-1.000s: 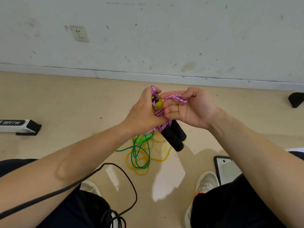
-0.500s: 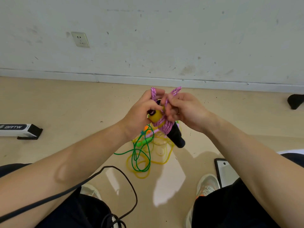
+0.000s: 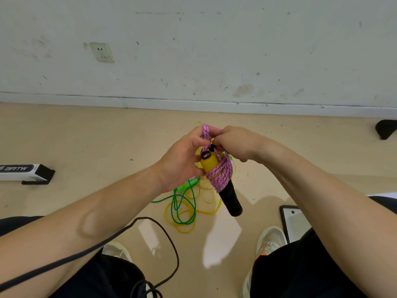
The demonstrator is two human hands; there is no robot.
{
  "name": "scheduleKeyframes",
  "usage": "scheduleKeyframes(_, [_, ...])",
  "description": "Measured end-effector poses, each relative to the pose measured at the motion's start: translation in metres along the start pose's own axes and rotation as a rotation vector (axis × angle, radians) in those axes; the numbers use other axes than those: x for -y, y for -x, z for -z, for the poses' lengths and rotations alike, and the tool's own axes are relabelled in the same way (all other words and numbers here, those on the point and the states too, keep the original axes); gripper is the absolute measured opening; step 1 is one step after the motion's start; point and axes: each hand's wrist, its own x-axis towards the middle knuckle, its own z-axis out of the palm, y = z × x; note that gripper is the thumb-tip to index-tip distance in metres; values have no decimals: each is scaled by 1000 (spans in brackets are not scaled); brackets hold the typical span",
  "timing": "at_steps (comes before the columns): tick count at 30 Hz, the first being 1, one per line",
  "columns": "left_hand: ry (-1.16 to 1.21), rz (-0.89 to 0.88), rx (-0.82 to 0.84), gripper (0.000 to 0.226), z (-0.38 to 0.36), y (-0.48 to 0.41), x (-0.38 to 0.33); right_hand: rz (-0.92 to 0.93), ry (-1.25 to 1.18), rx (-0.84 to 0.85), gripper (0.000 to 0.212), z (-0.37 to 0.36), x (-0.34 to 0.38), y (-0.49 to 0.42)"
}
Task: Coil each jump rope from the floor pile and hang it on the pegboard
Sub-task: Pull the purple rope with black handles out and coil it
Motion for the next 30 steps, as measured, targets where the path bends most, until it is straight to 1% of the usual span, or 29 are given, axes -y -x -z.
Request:
scheduleKeyframes(2, [-32,42,-12,43,1,-1,1,-20,59,33,22,-1,-2,1])
scheduleKeyframes(6, [-41,71,-83,41,5,-3,-2,44,-57,31,41,-4,-11,1])
scheduleKeyframes(9, [-13,50,-126,43,7,-4,-7,130,-267,102,41,-3,-17,2])
scheduleKeyframes(11, [22,49,-150,44,11,-5,-10,128,-439,114,36,-1,-22,2])
scheduleKeyframes(12, [39,53,-156,44,13,-5,-12,104,-486,69,35,2,-23,1])
scheduleKeyframes(14, [54,67,-150,46,15,-5,-14,72,-490,-120,28,9,-27,-2])
scheduleKeyframes(15, [51,75,-139,47,15,-4,-14,93,-482,-212,23,13,-28,-2])
scheduleKeyframes(16, [43,86,-123,48,15,-4,-14,134,-493,-261,16,15,-29,-2])
scheduleKeyframes(17, [32,100,-105,48,14,-3,-13,184,-525,-242,16,16,-29,-1])
scheduleKeyframes(19, [17,126,-75,48,11,-3,-11,268,-598,-59,36,14,-27,-1])
scheduleKeyframes(20, [7,135,-68,48,10,-3,-10,289,-622,39,43,11,-26,-1])
scheduleKeyframes(22, [-17,153,-58,52,10,-3,-10,312,-668,171,46,8,-25,-3])
scheduleKeyframes(24, [-36,173,-36,56,12,-2,-11,314,-710,210,42,10,-27,-4])
scheduleKeyframes(27, [-37,197,-5,60,17,-2,-11,327,-708,216,33,14,-33,-4])
scheduleKeyframes(30, [-45,203,-1,60,19,-3,-9,331,-714,240,30,14,-36,-4])
